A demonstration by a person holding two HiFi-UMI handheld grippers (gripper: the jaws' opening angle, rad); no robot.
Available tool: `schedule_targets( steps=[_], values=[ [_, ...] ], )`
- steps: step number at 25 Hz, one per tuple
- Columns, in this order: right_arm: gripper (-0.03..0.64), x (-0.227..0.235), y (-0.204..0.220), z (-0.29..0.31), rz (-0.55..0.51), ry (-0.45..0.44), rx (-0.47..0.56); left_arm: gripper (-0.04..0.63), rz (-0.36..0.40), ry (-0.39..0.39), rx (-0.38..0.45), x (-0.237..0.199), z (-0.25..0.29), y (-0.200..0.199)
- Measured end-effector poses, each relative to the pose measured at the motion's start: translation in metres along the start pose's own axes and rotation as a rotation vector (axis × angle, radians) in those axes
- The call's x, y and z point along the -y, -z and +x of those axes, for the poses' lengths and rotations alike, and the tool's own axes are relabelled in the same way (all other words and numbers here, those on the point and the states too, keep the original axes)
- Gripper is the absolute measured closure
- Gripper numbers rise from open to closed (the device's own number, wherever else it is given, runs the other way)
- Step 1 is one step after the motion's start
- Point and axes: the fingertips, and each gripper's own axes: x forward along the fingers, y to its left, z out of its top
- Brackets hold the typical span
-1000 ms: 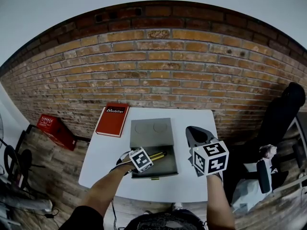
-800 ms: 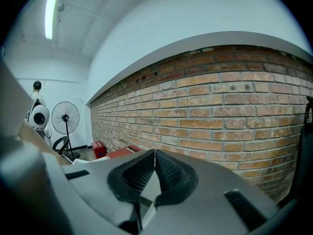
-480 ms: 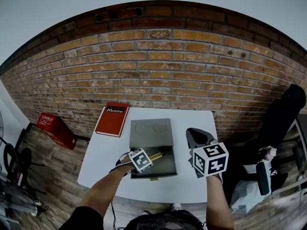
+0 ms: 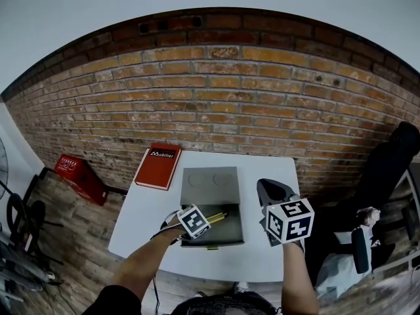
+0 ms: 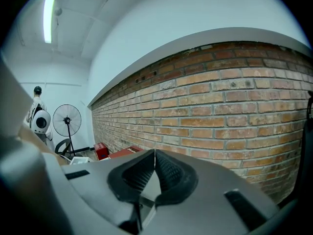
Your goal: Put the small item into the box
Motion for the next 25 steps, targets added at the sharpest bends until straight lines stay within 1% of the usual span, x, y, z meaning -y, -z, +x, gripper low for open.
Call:
schedule_targets(
  steps=[4, 5, 8, 11, 15, 22, 25],
  values=[
    [0.597, -0.002, -0.002, 0.002, 0.011, -0.013, 0.006, 0.46, 0.016, -0.066, 0.067, -0.011, -0.016, -0.015],
    [0.597, -0.003, -0.002, 0.003, 0.013, -0.016, 0.006, 0.462, 0.012, -0.072, 0.072, -0.012, -0.018, -0.016],
    [0.597, -0.004, -0.002, 0.004, 0.019, -0.023, 0.007, 0.472, -0.015, -0.071, 0.072, -0.01, -0.028, -0.015],
    [0.597, -0.008, -0.004, 0.005, 0.02, -0.038, 0.013, 0.488, -0.033, -0.113, 0.119, -0.015, -0.04, -0.022],
    [0.597, -0.016, -0.009, 0.007, 0.007, -0.06, 0.018, 0.492, -0.061, -0.179, 0.173, -0.027, -0.061, -0.027],
    [0.597, -0.027, -0.016, 0.008, -0.018, -0.091, 0.022, 0.499, -0.135, -0.281, 0.308, -0.047, -0.105, -0.044],
    [0.597, -0.031, -0.019, 0.007, -0.029, -0.102, 0.026, 0.503, -0.182, -0.32, 0.39, -0.053, -0.129, -0.055]
  ],
)
